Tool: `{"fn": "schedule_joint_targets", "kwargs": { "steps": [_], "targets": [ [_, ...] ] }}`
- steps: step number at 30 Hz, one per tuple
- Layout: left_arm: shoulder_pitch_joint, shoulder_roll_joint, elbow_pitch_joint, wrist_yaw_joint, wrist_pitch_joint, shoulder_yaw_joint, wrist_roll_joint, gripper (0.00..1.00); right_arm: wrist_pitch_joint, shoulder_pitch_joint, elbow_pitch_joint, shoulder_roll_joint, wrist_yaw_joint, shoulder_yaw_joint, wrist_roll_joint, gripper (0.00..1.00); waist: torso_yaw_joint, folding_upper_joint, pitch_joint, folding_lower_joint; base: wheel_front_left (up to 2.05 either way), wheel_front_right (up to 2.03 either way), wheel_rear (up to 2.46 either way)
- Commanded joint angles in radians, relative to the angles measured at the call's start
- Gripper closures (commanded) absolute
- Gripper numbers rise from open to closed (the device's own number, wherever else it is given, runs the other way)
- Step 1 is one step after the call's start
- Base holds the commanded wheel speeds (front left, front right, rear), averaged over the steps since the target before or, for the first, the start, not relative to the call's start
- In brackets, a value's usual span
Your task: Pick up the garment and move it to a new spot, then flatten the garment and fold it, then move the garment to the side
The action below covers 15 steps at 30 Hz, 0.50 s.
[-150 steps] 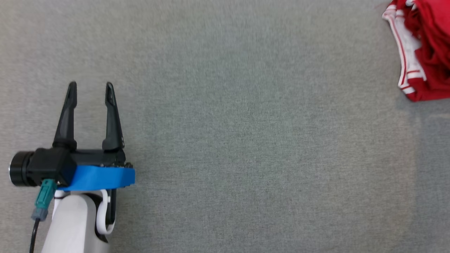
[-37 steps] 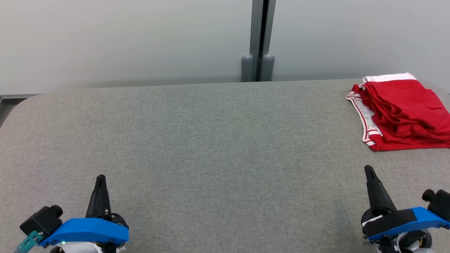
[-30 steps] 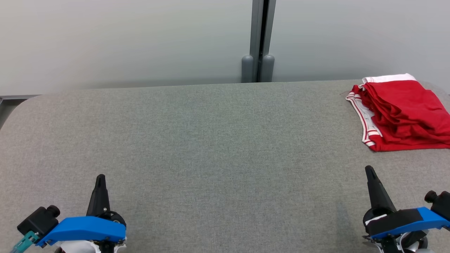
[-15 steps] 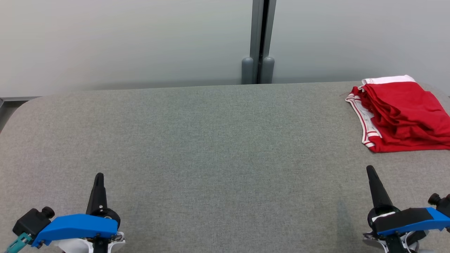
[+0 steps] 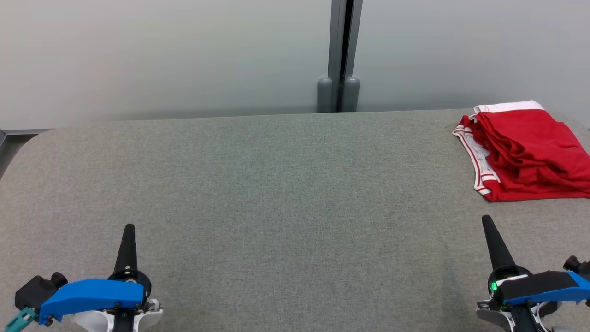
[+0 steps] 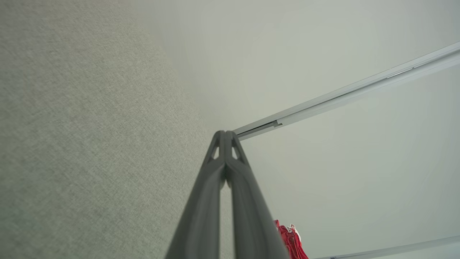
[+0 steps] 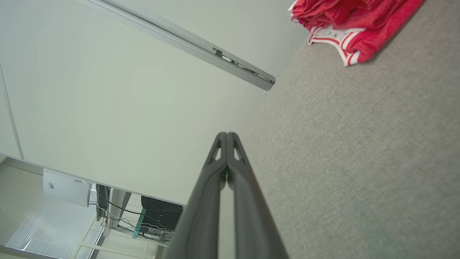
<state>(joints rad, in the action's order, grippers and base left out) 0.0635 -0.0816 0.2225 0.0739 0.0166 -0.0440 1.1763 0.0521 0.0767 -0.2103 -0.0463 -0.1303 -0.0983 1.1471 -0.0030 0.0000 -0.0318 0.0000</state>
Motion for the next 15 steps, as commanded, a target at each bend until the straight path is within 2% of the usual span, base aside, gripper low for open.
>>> {"fn": "schedule_joint_targets", "kwargs": {
  "steps": [1, 15],
  "targets": [
    [0.022, 0.001, -0.005, 0.008, 0.004, -0.005, 0.021, 1.00, 0.005, 0.021, 0.004, -0.005, 0.000, -0.003, 0.023, 1.00, 0.000, 0.0000, 0.000, 0.0000, 0.00, 0.00, 0.00],
    [0.031, 0.010, 0.004, 0.024, 0.034, -0.027, 0.145, 1.00, 0.022, 0.028, -0.008, -0.005, -0.001, -0.007, 0.156, 1.00, 0.001, 0.0000, 0.008, 0.0000, 0.00, 0.00, 0.00]
  ]
}}
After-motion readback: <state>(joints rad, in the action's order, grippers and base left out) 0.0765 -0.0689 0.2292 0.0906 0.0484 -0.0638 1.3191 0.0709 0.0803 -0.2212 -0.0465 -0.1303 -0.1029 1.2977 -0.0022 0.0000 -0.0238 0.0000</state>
